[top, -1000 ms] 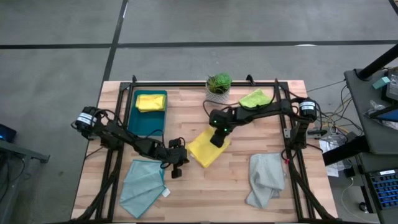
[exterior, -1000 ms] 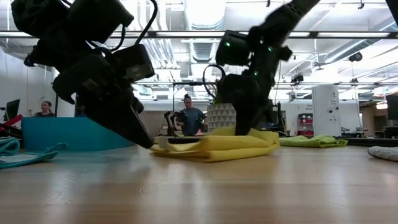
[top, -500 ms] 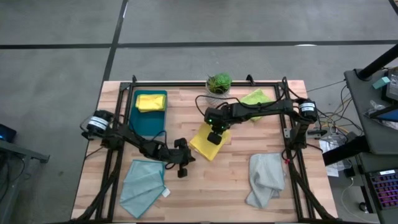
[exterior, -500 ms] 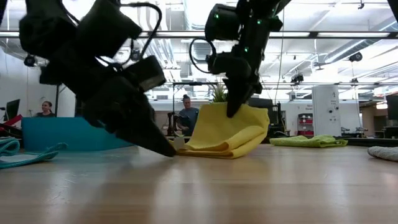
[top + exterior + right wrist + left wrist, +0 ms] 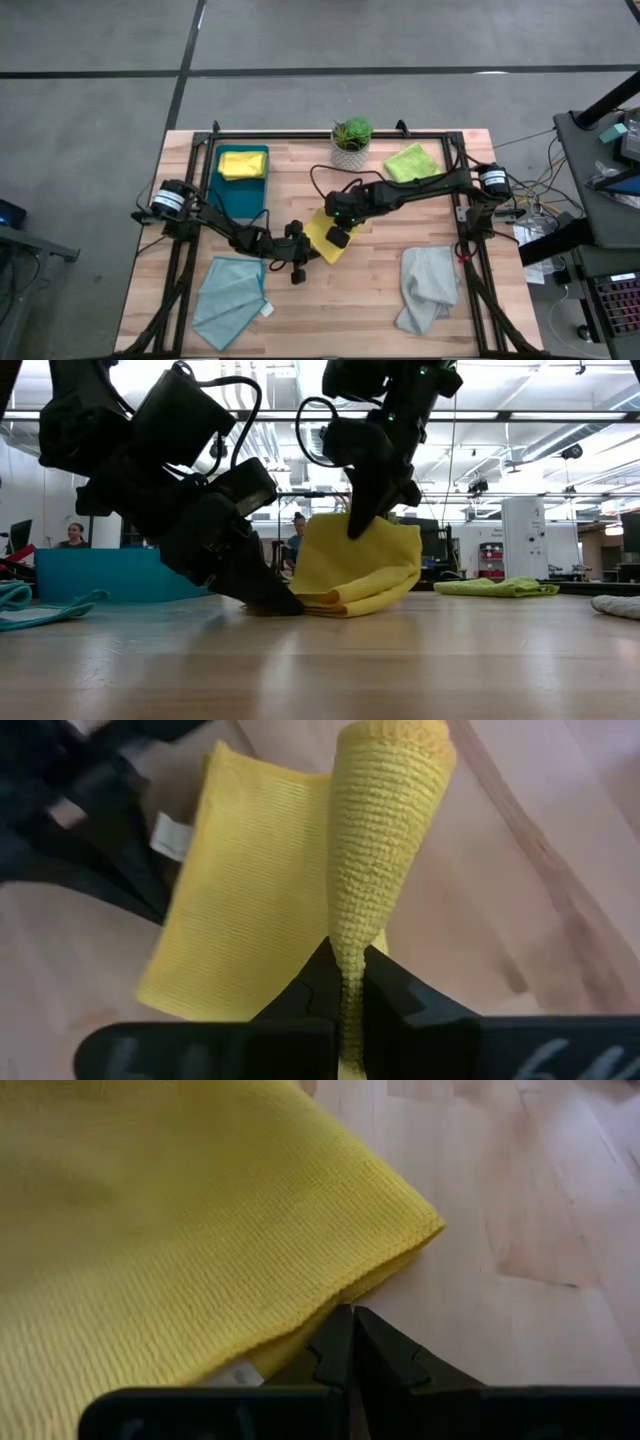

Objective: Fold microfiber towels
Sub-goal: Fold the yellow towel

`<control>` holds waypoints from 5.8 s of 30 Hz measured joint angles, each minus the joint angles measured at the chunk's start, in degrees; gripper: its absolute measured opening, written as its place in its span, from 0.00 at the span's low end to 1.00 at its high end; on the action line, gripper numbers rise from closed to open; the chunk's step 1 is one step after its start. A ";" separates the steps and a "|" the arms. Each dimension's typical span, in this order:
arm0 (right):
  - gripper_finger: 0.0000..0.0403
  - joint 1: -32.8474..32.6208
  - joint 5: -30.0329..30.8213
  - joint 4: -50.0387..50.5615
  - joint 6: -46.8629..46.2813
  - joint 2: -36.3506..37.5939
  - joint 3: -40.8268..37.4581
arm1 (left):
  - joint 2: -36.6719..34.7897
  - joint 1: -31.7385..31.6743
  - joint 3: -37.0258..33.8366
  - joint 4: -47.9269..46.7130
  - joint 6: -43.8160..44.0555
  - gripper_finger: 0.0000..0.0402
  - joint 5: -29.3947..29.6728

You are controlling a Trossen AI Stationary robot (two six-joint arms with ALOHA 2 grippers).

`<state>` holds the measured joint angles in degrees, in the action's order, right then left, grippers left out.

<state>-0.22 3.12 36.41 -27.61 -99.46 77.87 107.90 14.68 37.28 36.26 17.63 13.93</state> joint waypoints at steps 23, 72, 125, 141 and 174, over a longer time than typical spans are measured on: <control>0.02 -3.55 -0.71 -7.25 -4.68 -9.12 4.03 | 0.02 -0.02 -0.13 -0.62 -0.02 0.00 -0.11; 0.37 -4.99 -5.13 -10.97 -4.32 -13.21 7.35 | 0.07 -0.02 -0.28 -0.38 -0.01 0.00 -0.15; 0.02 -7.99 -9.49 -17.34 4.73 -7.16 -2.18 | 0.07 -0.04 -0.50 -0.47 0.06 0.00 -0.17; 0.02 -8.92 -11.07 -19.36 6.66 -9.42 -2.59 | -6.17 0.04 -0.69 -11.07 0.23 0.00 -0.35; 0.04 -9.03 -7.53 -21.44 11.31 -5.28 -4.24 | -6.94 -4.39 0.75 -10.11 -7.52 0.00 12.33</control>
<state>-9.26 -4.41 14.97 -16.29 -104.74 73.63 100.96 10.28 38.03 26.15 10.11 26.26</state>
